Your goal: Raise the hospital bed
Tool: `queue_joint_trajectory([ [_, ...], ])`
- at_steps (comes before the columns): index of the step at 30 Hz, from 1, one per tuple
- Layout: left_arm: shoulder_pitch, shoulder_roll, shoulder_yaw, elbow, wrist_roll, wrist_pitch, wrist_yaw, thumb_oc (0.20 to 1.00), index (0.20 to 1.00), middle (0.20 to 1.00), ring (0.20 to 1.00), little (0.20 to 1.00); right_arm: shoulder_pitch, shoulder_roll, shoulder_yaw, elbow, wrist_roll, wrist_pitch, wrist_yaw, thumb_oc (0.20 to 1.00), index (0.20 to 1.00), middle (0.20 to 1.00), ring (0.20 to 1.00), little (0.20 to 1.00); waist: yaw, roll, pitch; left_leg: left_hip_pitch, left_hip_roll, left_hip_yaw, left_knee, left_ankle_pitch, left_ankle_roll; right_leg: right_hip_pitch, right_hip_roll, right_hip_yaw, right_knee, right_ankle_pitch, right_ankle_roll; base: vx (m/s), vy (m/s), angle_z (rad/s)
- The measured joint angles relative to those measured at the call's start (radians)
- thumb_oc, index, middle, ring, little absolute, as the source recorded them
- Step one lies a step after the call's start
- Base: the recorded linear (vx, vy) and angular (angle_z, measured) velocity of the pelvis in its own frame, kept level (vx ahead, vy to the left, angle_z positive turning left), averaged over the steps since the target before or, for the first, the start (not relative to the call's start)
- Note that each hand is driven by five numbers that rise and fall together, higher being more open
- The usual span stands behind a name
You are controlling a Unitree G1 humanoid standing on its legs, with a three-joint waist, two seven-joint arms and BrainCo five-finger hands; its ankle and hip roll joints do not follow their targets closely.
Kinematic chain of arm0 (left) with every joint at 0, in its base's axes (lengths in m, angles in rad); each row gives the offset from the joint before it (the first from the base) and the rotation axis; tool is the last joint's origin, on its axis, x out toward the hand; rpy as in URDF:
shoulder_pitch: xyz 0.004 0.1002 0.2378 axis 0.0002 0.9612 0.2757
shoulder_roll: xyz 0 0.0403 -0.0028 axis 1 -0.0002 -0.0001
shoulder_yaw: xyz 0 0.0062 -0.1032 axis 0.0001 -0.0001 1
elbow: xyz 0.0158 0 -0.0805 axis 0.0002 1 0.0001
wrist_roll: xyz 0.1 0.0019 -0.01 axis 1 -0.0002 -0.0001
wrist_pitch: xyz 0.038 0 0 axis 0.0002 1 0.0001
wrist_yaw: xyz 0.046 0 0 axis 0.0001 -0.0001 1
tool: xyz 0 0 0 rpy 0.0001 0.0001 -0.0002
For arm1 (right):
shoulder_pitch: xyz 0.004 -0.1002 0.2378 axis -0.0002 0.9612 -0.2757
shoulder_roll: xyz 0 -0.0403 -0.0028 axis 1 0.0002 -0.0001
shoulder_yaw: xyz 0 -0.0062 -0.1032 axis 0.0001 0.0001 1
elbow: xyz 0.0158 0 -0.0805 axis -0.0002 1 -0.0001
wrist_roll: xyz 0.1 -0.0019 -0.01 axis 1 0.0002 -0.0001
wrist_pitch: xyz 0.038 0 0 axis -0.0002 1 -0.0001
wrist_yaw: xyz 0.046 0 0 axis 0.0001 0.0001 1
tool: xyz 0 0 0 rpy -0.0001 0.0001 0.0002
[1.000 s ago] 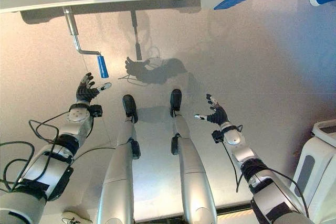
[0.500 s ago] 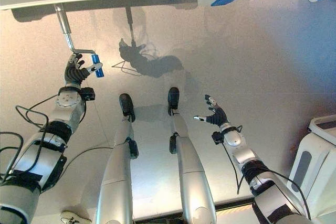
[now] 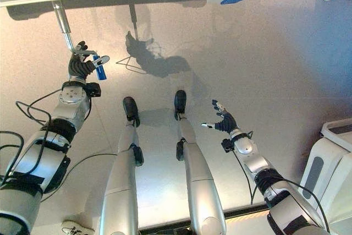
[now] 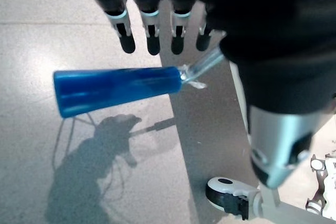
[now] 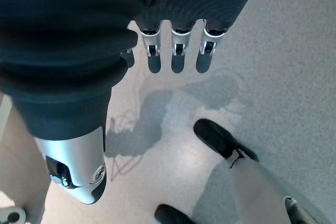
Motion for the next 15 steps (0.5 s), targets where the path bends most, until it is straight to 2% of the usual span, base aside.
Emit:
queue_joint_trajectory([
  [15,-0.014,0.001,-0.001,0.041,-0.010,0.003,-0.008,1.000,1.000,1.000,1.000,1.000,0.000,-0.001,0.013,-0.010,-0.030,0.000,-0.001,1.000,1.000,1.000,1.000,1.000,-0.007,-0.010,0.000,-0.018,0.000,0.000,0.004,0.000,0.000,-0.017,0.000,0.000,0.002,0.001,-0.001,0.00,0.000,0.00],
])
